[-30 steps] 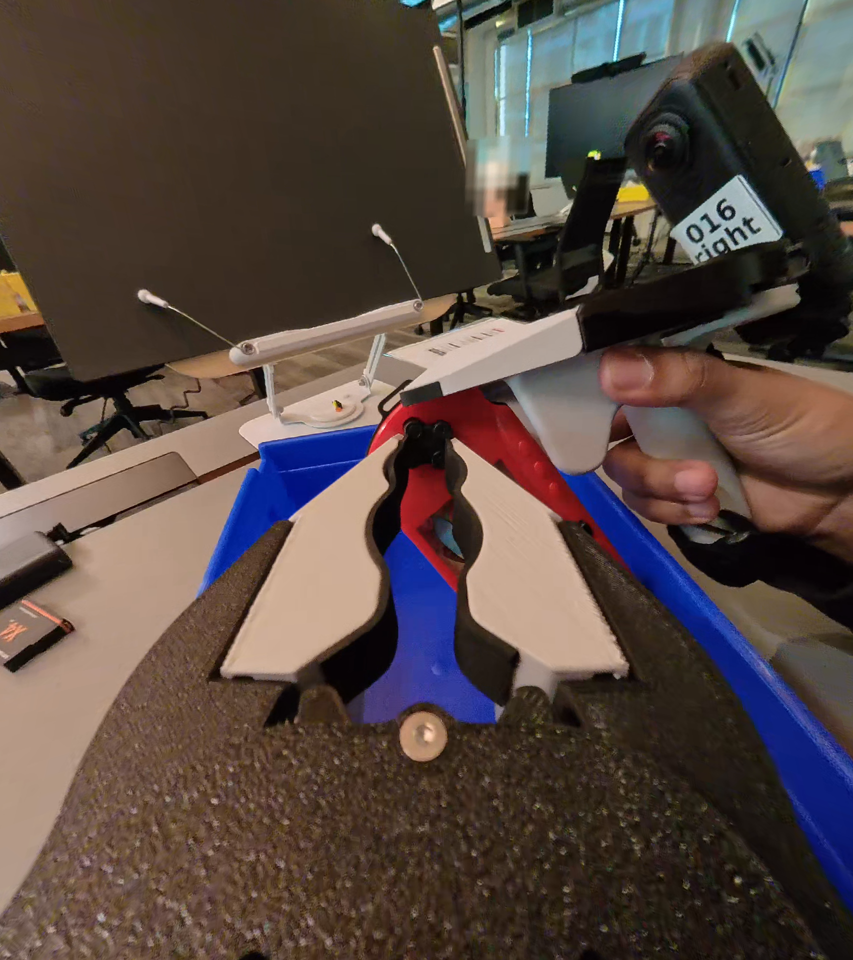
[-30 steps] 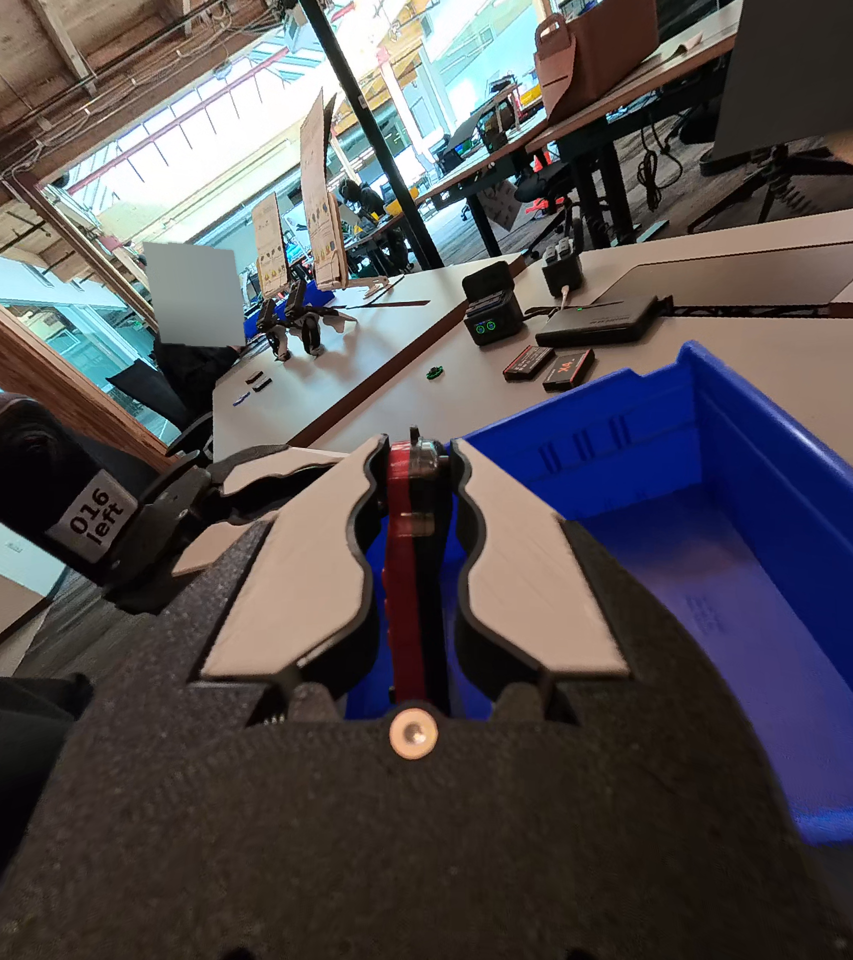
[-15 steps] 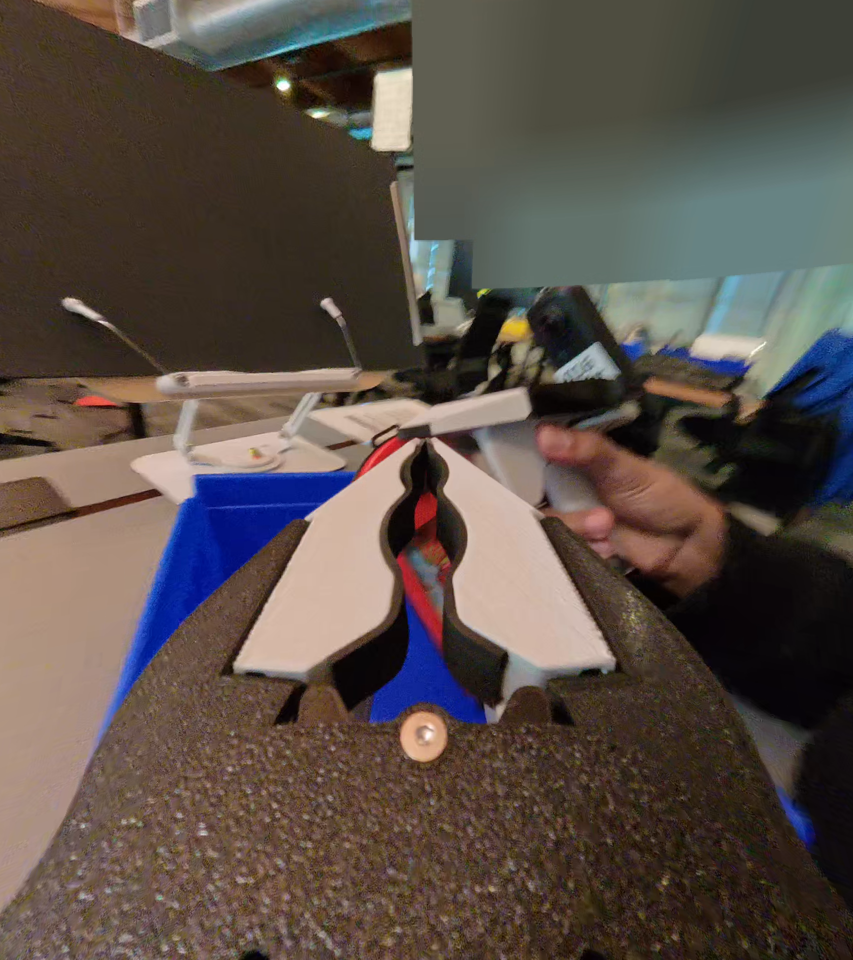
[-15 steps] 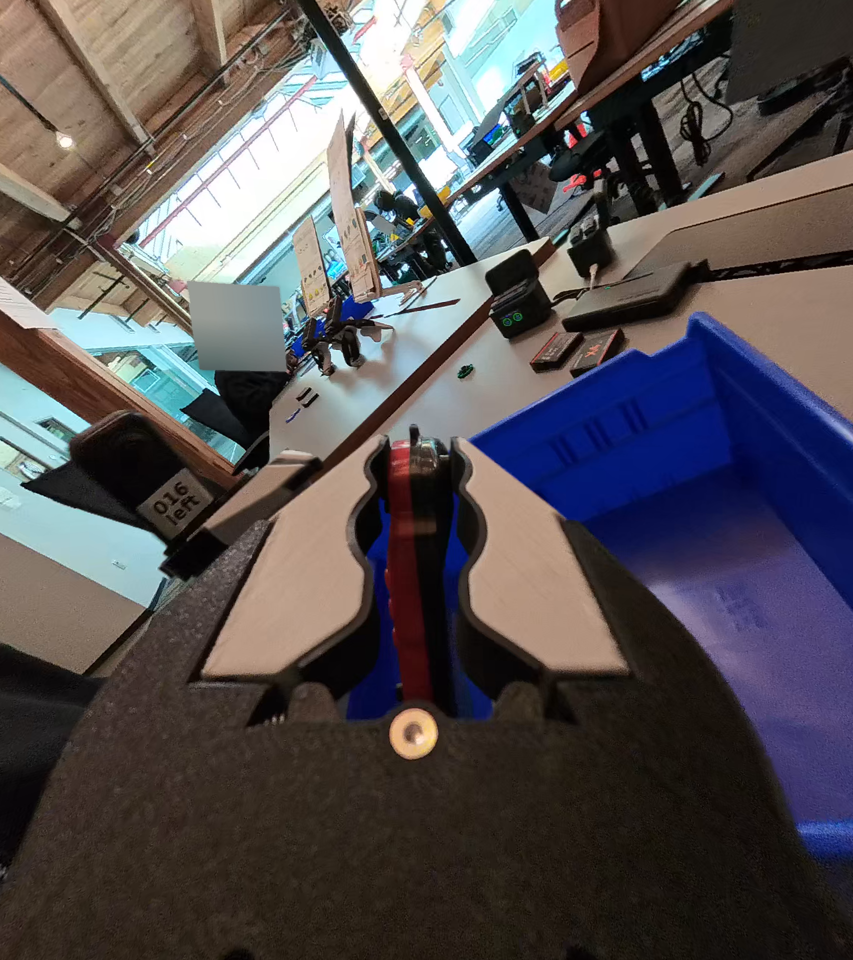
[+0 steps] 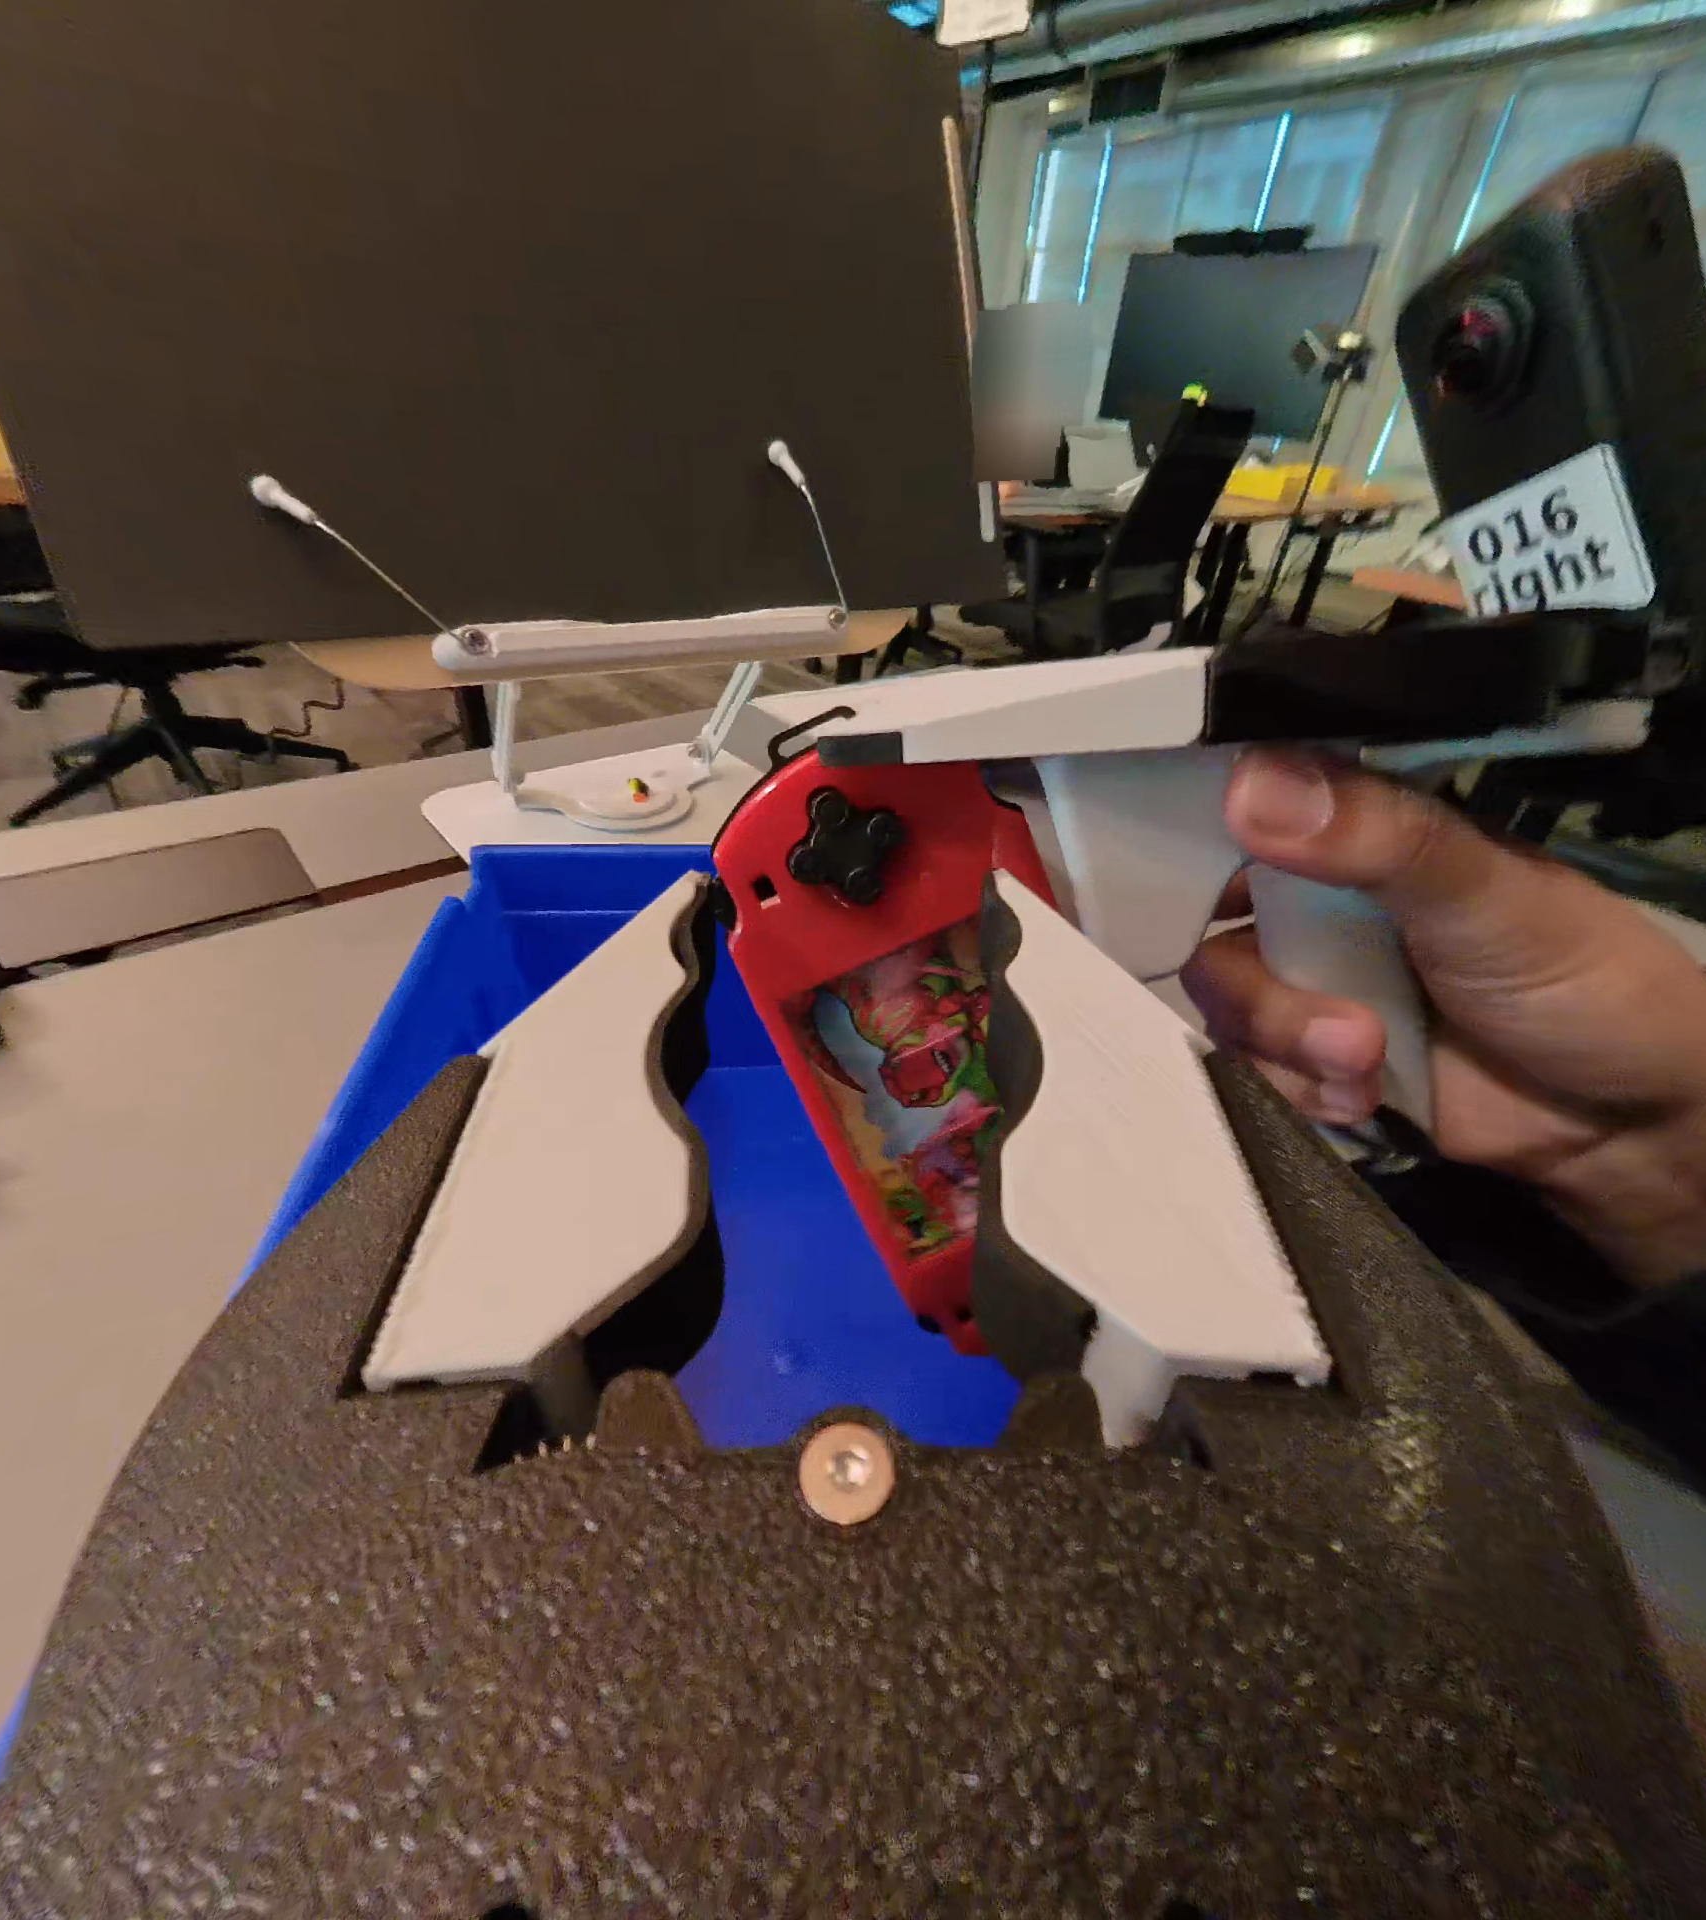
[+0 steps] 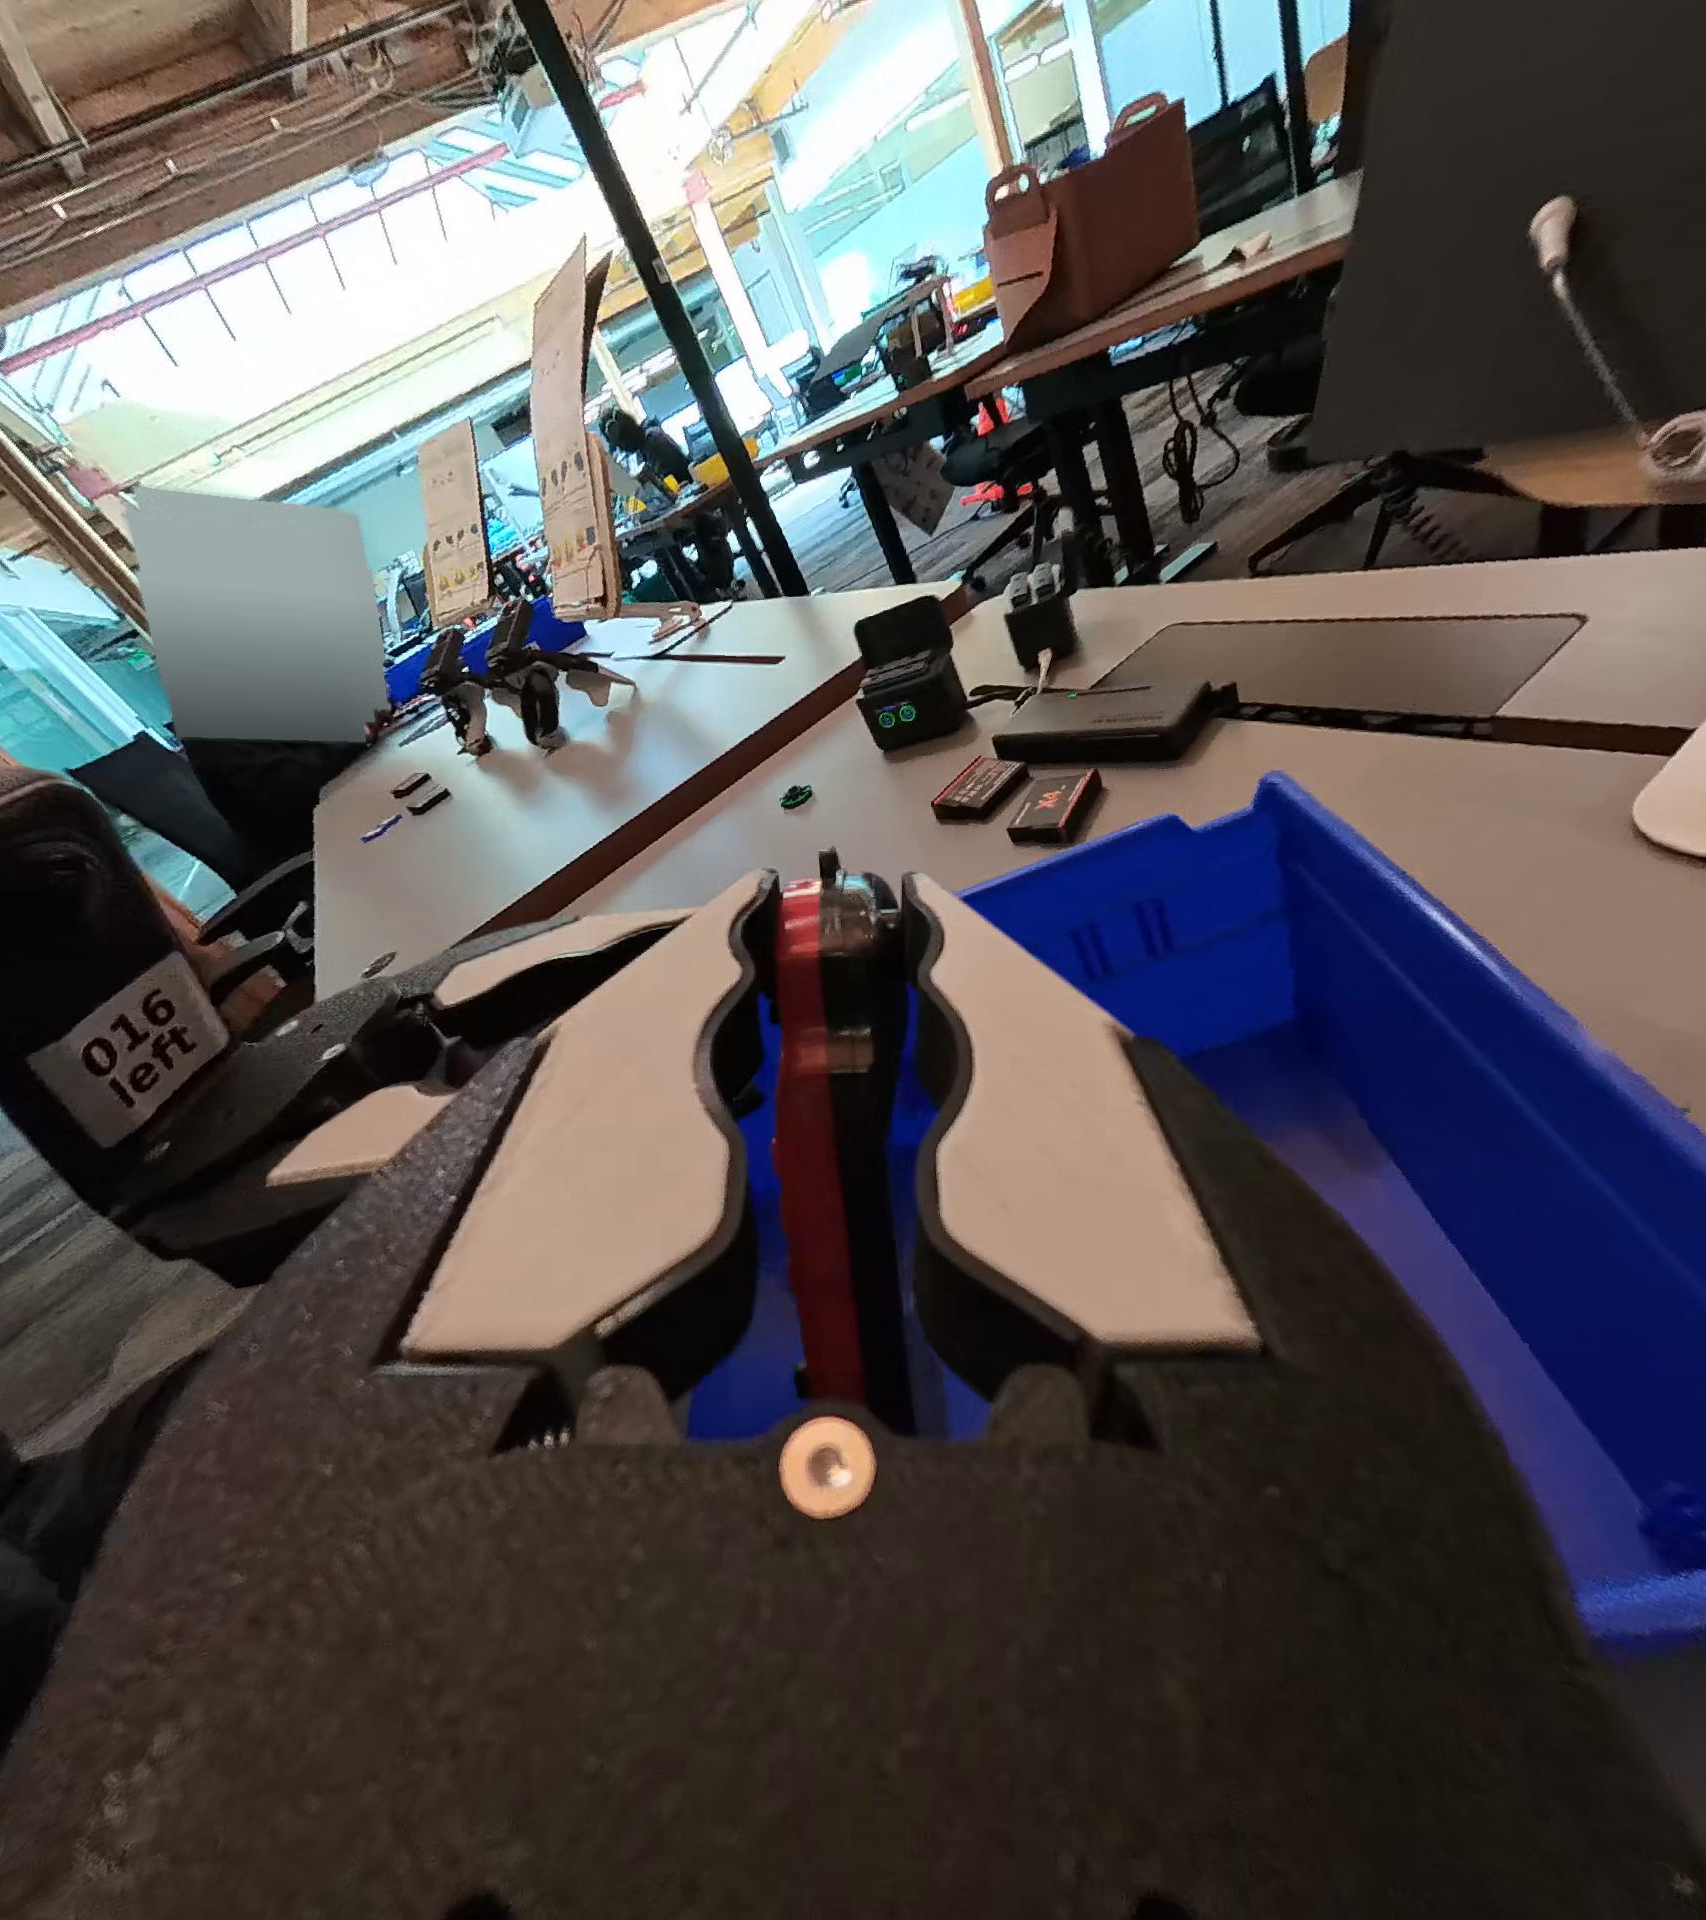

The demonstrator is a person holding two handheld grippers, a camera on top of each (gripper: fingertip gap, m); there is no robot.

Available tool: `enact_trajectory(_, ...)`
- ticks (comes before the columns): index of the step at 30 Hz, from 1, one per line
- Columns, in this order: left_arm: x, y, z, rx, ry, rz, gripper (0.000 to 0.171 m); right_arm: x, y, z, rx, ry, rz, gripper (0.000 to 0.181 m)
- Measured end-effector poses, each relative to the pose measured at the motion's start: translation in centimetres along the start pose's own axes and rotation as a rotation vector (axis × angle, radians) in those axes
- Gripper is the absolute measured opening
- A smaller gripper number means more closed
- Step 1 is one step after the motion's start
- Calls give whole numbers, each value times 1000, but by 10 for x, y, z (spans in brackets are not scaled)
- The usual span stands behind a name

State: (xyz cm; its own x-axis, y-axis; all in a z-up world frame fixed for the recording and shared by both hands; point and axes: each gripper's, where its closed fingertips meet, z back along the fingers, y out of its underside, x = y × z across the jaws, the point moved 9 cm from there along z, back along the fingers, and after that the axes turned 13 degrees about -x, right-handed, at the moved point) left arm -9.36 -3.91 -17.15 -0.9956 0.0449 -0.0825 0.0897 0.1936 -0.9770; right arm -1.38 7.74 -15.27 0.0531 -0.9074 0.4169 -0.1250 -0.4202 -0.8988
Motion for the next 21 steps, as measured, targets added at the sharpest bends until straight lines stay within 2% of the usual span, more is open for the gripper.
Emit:
enact_trajectory(4,1,-2,1,-32,-8,71,46,4,4,2,-63,15,40,23)
enact_trajectory(10,-1,-5,1,-53,-33,33,34,15,9,7,-143,51,126,23)
enact_trajectory(12,-3,-6,2,-58,-17,41,22,18,10,7,-154,63,163,23)
enact_trajectory(21,-4,-5,6,-59,-9,20,21,20,11,9,-148,33,147,23)
